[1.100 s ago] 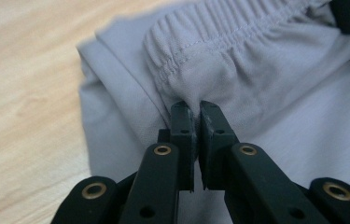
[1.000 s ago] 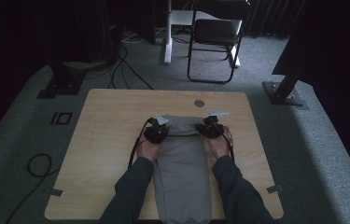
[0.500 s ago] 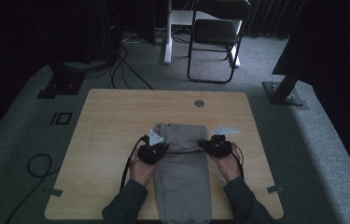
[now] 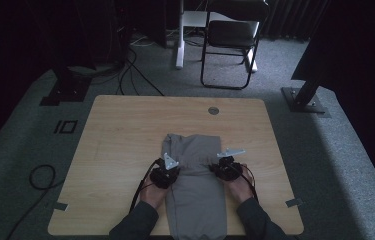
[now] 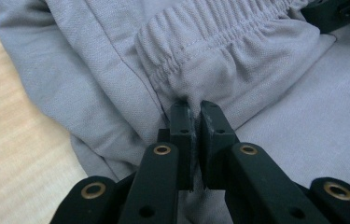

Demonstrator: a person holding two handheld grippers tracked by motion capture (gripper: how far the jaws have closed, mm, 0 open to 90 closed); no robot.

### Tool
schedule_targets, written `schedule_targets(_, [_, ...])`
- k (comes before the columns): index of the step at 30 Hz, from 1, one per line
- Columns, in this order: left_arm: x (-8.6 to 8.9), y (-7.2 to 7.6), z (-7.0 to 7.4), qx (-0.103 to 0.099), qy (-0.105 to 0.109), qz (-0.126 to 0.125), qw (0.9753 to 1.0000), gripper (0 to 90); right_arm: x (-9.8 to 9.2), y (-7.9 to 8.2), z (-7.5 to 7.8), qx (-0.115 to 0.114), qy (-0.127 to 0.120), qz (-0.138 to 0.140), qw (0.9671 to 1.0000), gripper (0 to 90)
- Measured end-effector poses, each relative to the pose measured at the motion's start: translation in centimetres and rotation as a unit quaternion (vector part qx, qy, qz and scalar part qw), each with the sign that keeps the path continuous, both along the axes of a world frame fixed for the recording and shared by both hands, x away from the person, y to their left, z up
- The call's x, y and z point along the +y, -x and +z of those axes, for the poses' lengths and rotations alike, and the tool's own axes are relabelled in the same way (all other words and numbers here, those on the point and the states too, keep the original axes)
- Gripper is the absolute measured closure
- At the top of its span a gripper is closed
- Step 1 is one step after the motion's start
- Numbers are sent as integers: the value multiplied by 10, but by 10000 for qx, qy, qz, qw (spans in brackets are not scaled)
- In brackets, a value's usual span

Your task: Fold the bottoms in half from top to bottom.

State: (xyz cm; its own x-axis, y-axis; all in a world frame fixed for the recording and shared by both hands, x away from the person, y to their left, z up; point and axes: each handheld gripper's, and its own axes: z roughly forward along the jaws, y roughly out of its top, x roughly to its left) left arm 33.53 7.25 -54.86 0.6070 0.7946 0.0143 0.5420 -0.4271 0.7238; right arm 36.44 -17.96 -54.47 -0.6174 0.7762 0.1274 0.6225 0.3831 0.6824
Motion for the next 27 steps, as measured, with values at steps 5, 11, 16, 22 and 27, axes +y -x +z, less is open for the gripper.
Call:
schedule_targets(5, [2,-15,-2,-94,61,68,9999,858,2,-14,-2,-44,-54,-69,10000,857])
schedule_targets(11, [0,-36,-3,-204,-60,159,9996,858,6,-29,-2,-127,8,-124,9998,858])
schedule_targets(16, [0,-55,-3,-221,-36,275,9994,858,9,-44,-2,-117,-25,-179,9998,858])
schedule_targets(22, [-3,-78,0,-147,-173,463,9987,858,14,-67,-1,-103,10,-361,9993,858])
schedule_targets(27, [-1,-93,5,23,-154,607,9980,859,20,-83,1,-90,54,-460,9989,862])
